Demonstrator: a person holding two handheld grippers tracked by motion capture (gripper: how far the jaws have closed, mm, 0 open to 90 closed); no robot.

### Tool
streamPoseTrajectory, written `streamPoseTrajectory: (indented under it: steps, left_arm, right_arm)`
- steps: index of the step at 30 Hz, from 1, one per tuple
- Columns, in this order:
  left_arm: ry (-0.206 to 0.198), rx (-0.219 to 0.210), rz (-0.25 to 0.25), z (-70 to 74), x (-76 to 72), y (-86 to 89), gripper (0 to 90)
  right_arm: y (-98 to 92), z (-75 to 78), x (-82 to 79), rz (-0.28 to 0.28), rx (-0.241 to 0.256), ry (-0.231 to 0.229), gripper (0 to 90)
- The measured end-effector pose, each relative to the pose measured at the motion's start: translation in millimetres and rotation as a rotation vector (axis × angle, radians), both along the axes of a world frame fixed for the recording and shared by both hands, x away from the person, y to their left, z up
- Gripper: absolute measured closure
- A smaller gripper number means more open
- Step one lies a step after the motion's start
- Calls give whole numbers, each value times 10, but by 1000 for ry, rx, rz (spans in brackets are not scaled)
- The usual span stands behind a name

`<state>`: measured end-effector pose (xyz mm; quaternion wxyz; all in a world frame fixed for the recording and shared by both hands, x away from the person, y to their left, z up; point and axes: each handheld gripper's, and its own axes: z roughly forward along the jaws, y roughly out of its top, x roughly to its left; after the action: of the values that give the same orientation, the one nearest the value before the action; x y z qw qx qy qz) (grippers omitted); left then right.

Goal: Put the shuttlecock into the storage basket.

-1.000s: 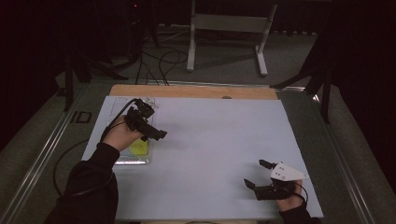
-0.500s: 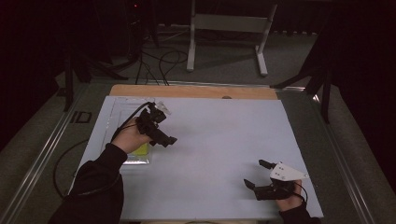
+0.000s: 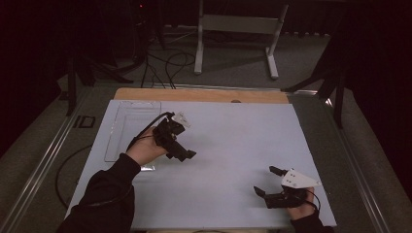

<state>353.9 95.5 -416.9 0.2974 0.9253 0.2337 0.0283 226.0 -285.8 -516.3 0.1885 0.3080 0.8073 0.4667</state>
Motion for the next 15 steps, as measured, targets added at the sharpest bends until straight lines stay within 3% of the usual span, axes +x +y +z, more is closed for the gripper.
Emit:
streamPoseTrajectory:
  steps: [6, 15]
  left_arm:
    - [4, -4, -23, -91, -84, -88, 0]
    - [29, -44, -64, -257, -248, -157, 0]
  right_arm:
    - [3, -2, -1, 0, 1, 3, 90]
    - [5, 2, -4, 0, -2, 4, 90]
